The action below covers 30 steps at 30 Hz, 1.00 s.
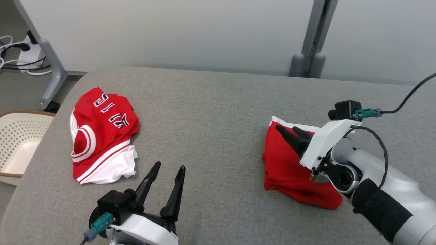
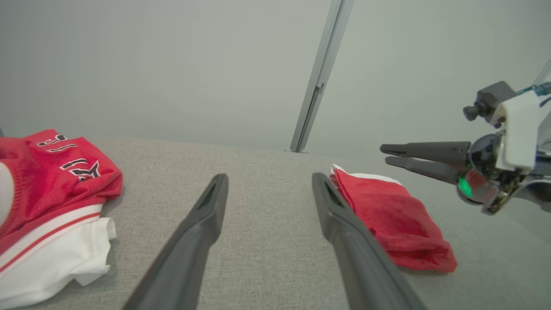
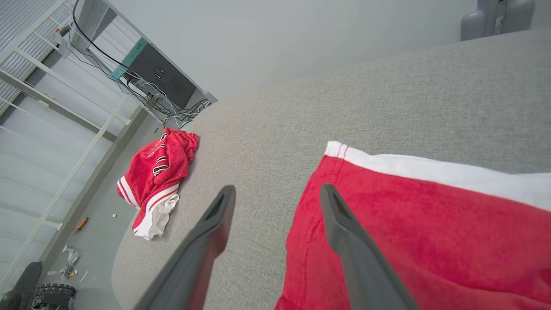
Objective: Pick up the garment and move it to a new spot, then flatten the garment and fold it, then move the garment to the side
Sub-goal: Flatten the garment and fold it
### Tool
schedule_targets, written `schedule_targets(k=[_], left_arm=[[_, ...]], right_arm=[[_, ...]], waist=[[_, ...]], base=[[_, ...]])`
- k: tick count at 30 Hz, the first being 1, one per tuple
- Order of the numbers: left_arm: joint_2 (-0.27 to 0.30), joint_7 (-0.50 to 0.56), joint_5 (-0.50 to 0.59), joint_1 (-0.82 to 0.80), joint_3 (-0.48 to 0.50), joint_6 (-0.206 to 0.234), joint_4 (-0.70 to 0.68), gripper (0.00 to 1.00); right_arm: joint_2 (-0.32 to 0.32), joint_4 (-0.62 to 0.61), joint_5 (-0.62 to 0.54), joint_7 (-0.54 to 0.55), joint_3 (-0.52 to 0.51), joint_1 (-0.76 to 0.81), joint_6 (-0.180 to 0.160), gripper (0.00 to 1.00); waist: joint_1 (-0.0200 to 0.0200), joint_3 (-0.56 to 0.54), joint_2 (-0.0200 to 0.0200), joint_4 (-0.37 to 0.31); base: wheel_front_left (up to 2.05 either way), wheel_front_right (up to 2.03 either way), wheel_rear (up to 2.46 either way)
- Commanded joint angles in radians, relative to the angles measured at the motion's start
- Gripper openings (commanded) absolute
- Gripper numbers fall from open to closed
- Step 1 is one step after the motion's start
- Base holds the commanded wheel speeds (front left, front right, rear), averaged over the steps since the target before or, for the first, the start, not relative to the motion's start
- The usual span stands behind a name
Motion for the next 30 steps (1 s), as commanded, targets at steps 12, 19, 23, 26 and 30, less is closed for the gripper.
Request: schedule_targets(k=[12, 19, 23, 26, 30], left_arm=[[-0.001, -0.01, -0.015, 0.026, 0.024, 0.015, -0.022, 1.0], [-0.008, -0.019, -0.007, 0.045, 0.071, 0.023, -0.044, 1.0], [-0.012, -0.019, 0.004, 0.055, 0.107, 0.021, -0.056, 1.0], [-0.019, -0.02, 0.014, 0.062, 0.128, 0.013, -0.062, 1.0], [-0.031, -0.021, 0.035, 0.065, 0.144, 0.003, -0.065, 1.0]], right_arm=[[-0.185, -0.11, -0.071, -0.253, -0.059, 0.031, 0.0, 1.0], [-0.239, -0.095, -0.126, -0.287, -0.12, 0.093, 0.0, 1.0], [-0.22, -0.092, -0.177, -0.287, -0.207, 0.147, 0.0, 1.0], [-0.205, -0.093, -0.214, -0.287, -0.254, 0.181, 0.0, 1.0], [-0.183, -0.076, -0.269, -0.287, -0.293, 0.209, 0.0, 1.0]], waist=[[0.0, -0.023, -0.0001, -0.08], [0.0, -0.021, -0.0001, -0.1], [0.0, -0.013, -0.0001, -0.119], [0.0, -0.004, -0.0001, -0.126], [0.0, 0.004, -0.0001, -0.123]], base=[[0.0, 0.0, 0.0], [0.0, 0.0, 0.0], [0.0, 0.0, 0.0], [0.0, 0.0, 0.0], [0.0, 0.0, 0.0]])
